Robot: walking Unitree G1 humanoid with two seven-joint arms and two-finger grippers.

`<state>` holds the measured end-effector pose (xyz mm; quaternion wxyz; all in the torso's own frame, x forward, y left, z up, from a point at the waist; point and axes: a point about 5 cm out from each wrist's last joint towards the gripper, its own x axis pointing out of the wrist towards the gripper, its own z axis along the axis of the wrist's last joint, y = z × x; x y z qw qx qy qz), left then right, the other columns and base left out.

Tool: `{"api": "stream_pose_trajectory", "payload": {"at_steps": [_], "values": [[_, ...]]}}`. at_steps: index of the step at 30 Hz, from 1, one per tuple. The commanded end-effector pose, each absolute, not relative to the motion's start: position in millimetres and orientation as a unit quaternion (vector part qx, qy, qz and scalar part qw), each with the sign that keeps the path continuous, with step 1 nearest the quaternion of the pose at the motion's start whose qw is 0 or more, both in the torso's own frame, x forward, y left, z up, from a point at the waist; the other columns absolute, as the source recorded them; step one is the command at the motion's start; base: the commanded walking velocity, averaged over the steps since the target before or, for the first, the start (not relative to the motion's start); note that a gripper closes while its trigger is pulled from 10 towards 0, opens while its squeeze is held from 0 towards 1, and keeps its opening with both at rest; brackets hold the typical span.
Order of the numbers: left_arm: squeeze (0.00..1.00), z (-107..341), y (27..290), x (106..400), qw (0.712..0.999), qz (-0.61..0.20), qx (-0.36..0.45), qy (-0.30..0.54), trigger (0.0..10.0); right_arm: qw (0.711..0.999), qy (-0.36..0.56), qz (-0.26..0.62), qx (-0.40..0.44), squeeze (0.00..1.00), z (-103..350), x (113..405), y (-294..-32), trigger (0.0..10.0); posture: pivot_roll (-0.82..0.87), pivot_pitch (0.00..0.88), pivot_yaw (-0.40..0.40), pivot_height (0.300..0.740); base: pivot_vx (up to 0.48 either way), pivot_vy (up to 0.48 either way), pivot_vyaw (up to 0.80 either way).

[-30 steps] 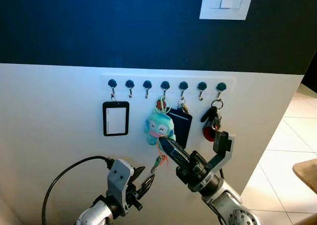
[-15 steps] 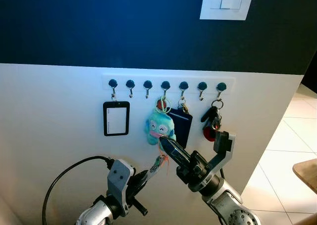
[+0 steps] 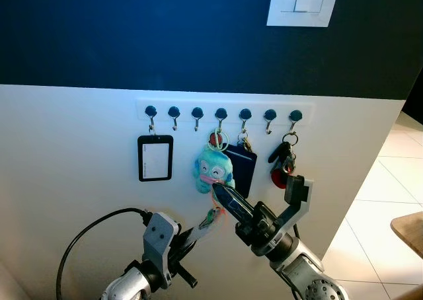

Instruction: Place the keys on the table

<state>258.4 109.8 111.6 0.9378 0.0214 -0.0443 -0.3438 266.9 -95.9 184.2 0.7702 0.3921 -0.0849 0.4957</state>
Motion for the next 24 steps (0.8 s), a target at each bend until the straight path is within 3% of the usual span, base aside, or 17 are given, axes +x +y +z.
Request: {"api": "stream_pose_trajectory", "payload": {"at_steps": [1, 24], "values": [[0.0, 111.6, 109.0, 258.0, 0.938, -0.345, 0.015, -0.046, 0.0, 0.769, -0.08, 0.492, 0.4, 1.0, 182.5, 267.0, -97.4, 10.0, 0.04, 0.034, 0.001, 0.74, 0.0, 0.0, 0.0], [0.0, 111.9, 108.4, 258.6, 0.937, -0.345, 0.015, -0.046, 0.0, 0.773, -0.076, 0.49, 0.396, 1.0, 181.7, 268.0, -98.0, 10.0, 0.04, 0.031, 0.0, 0.74, 0.0, 0.0, 0.0]]}}
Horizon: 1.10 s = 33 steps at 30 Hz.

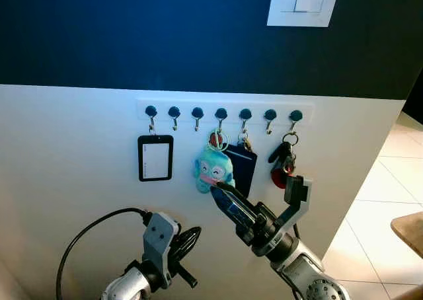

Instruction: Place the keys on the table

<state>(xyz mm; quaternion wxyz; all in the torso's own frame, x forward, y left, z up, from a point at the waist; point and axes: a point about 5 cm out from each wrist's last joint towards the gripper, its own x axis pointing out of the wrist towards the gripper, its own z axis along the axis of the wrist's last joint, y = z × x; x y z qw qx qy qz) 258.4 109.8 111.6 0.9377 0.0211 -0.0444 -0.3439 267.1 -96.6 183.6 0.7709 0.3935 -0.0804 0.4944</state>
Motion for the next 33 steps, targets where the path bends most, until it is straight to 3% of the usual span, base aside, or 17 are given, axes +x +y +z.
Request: {"api": "stream_pose_trajectory", "payload": {"at_steps": [1, 8, 9, 10, 11, 13, 14, 23, 26, 33], "values": [[0.0, 111.9, 108.4, 258.6, 0.937, -0.345, 0.015, -0.046, 0.0, 0.773, -0.076, 0.49, 0.396, 1.0, 181.7, 268.0, -98.0, 10.0, 0.04, 0.031, 0.0, 0.74, 0.0, 0.0, 0.0], [0.0, 109.6, 109.2, 258.5, 0.937, -0.346, 0.019, -0.041, 0.0, 0.774, -0.07, 0.493, 0.39, 1.0, 180.1, 267.5, -96.8, 10.0, 0.04, 0.03, 0.0, 0.74, 0.0, 0.0, 0.0], [0.0, 102.4, 109.7, 257.4, 0.936, -0.35, 0.038, -0.028, 3.0, 0.786, -0.05, 0.492, 0.37, 1.0, 173.4, 267.6, -94.9, 10.0, 0.04, 0.027, -0.002, 0.74, 0.0, 0.0, 0.0], [0.0, 102.4, 109.7, 257.4, 0.936, -0.35, 0.038, -0.028, 3.0, 0.786, -0.05, 0.492, 0.37, 1.0, 173.4, 267.6, -94.9, 10.0, 0.04, 0.027, -0.002, 0.74, 0.0, 0.0, 0.0], [0.0, 88.4, 112.0, 255.1, 0.933, -0.353, 0.063, 0.0, 10.0, 0.803, -0.015, 0.494, 0.334, 0.61, 160.2, 266.5, -91.7, 10.0, 0.03, 0.025, -0.003, 0.74, 0.0, 0.0, 0.0], [0.0, 82.7, 113.2, 254.0, 0.933, -0.353, 0.068, 0.012, 10.0, 0.807, -0.002, 0.496, 0.322, 0.61, 154.9, 265.6, -90.7, 10.0, 0.03, 0.023, -0.003, 0.74, 0.0, 0.0, 0.0], [0.0, 71.4, 115.8, 250.7, 0.929, -0.359, 0.085, 0.034, 10.0, 0.812, 0.014, 0.493, 0.311, 0.0, 145.0, 263.7, -90.6, 10.0, 0.03, 0.022, -0.003, 0.74, 0.0, 0.0, 0.0], [0.0, 28.7, 140.3, 243.8, 0.937, -0.304, 0.118, 0.123, 10.0, 0.859, 0.114, 0.435, 0.243, 0.0, 89.0, 255.6, -98.2, 10.0, 0.02, 0.013, 0.0, 0.74, 0.0, 0.0, 0.0], [0.0, 13.1, 150.1, 241.2, 0.939, -0.275, 0.138, 0.154, 10.0, 0.898, 0.162, 0.37, 0.175, 0.0, 56.5, 256.2, -107.5, 10.0, 0.02, 0.014, 0.001, 0.74, 0.0, 0.0, 0.0], [0.0, -3.3, 163.6, 239.1, 0.949, -0.22, 0.128, 0.189, 10.0, 0.924, 0.231, 0.281, 0.122, 0.0, 17.6, 252.8, -125.4, 10.0, 0.02, 0.018, 0.005, 0.74, 0.0, 0.0, 0.0]]}}
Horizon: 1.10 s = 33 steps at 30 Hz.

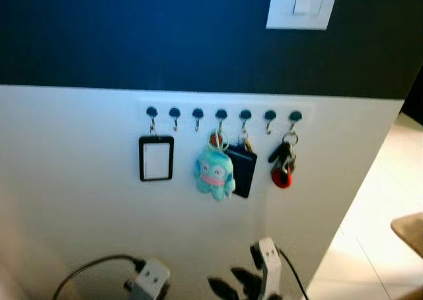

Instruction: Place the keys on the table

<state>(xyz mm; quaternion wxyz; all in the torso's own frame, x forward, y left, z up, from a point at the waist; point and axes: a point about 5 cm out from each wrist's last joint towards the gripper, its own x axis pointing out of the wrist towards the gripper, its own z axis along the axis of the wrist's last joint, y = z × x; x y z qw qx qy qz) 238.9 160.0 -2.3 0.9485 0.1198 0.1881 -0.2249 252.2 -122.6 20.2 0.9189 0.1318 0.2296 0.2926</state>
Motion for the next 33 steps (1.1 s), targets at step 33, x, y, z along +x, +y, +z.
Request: {"api": "stream_pose_trajectory", "payload": {"at_steps": [33], "values": [[0.0, -44.8, 181.2, 231.5, 0.948, -0.071, 0.085, 0.298, 10.0, 0.917, 0.39, -0.078, 0.006, 0.0, -72.4, 193.3, -199.0, 10.0, 0.01, 0.038, 0.022, 0.74, 0.0, 0.0, 0.0]]}}
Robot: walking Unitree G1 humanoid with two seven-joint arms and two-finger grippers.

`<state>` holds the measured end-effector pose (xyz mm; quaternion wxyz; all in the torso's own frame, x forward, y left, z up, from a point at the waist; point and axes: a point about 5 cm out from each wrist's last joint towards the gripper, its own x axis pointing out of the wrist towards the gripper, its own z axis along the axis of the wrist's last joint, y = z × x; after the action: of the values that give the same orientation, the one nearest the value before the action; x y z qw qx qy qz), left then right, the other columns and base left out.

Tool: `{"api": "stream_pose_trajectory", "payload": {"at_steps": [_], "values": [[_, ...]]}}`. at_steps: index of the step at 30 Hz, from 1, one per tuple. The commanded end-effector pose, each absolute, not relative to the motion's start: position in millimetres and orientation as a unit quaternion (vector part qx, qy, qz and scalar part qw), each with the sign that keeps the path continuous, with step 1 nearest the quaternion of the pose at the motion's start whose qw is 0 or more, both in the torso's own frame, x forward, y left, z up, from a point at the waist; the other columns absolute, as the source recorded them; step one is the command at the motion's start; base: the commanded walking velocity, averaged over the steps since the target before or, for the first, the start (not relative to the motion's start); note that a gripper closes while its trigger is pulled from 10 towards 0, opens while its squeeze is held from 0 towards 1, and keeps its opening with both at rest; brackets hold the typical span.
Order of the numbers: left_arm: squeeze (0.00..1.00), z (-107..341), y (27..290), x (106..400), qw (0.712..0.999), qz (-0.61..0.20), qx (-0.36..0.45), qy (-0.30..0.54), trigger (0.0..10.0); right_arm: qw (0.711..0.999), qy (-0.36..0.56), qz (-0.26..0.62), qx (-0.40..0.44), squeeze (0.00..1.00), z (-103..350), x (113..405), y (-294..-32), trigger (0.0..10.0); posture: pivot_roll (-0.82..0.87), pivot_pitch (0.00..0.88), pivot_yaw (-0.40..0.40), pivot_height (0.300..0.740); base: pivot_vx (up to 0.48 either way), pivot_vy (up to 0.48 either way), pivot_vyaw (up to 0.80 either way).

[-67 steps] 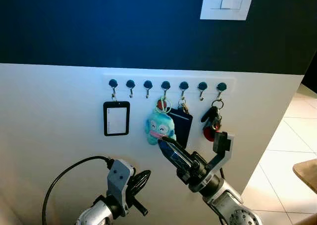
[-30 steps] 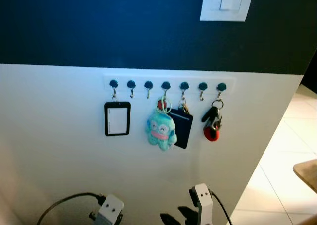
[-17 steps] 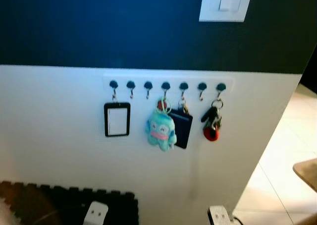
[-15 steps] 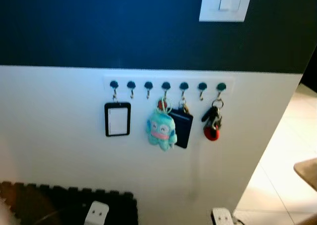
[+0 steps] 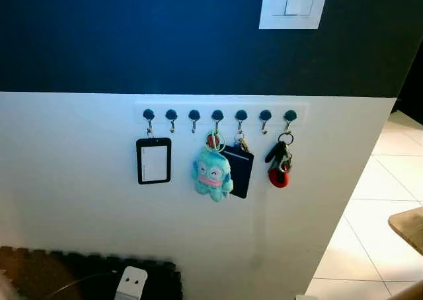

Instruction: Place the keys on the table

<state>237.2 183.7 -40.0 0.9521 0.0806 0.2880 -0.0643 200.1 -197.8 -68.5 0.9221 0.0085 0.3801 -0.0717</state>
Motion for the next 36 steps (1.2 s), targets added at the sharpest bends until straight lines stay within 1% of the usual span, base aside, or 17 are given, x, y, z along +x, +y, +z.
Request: {"api": "stream_pose_trajectory", "payload": {"at_steps": [1, 9, 14, 18, 22, 27, 30, 31, 36], "values": [[0.0, -46.6, 183.1, 228.9, 0.947, -0.07, 0.087, 0.302, 10.0, 0.915, 0.395, -0.079, 0.002, 0.0, -75.1, 187.4, -200.5, 10.0, 0.01, 0.036, 0.02, 0.74, 0.0, 0.0, 0.0], [0.0, -51.0, 190.5, 222.1, 0.944, -0.058, 0.09, 0.313, 10.0, 0.903, 0.421, -0.084, 0.003, 0.0, -82.9, 171.5, -205.9, 10.0, 0.02, 0.029, 0.012, 0.74, 0.0, 0.0, 0.0], [0.0, -55.3, 193.3, 215.5, 0.941, -0.05, 0.089, 0.324, 10.0, 0.891, 0.45, -0.059, -0.009, 0.0, -89.6, 159.7, -202.7, 10.0, 0.02, 0.02, 0.009, 0.74, 0.0, 0.0, 0.0], [0.0, -58.7, 196.5, 210.1, 0.937, -0.043, 0.089, 0.335, 10.0, 0.889, 0.454, -0.054, -0.012, 0.0, -90.8, 157.4, -201.2, 10.0, 0.02, 0.025, 0.012, 0.74, 0.0, 0.0, 0.0], [0.0, -60.2, 203.4, 205.1, 0.937, -0.018, 0.09, 0.336, 10.0, 0.888, 0.456, -0.053, -0.015, 0.0, -91.2, 157.6, -199.6, 10.0, 0.02, 0.017, 0.012, 0.74, 0.0, 0.0, 0.0], [0.0, -60.8, 207.9, 201.5, 0.939, -0.007, 0.084, 0.333, 10.0, 0.889, 0.454, -0.052, -0.017, 0.0, -90.9, 158.7, -198.4, 10.0, 0.02, 0.007, 0.013, 0.74, 0.0, 0.0, 0.0], [0.0, -60.6, 212.1, 200.4, 0.941, 0.016, 0.07, 0.332, 10.0, 0.887, 0.458, -0.043, -0.03, 0.0, -91.0, 159.3, -198.0, 10.0, 0.02, 0.003, 0.014, 0.74, 0.0, 0.0, 0.0], [0.0, -61.1, 212.2, 200.2, 0.94, 0.015, 0.064, 0.335, 10.0, 0.882, 0.467, -0.039, -0.037, 0.0, -92.4, 157.1, -197.5, 10.0, 0.02, 0.0, 0.015, 0.74, 0.0, 0.0, 0.0], [0.0, -60.7, 211.3, 202.8, 0.94, 0.02, 0.047, 0.338, 10.0, 0.878, 0.475, -0.045, -0.043, 0.0, -93.8, 154.1, -198.5, 10.0, 0.02, 0.0, 0.017, 0.74, 0.0, 0.0, 0.0]]}}
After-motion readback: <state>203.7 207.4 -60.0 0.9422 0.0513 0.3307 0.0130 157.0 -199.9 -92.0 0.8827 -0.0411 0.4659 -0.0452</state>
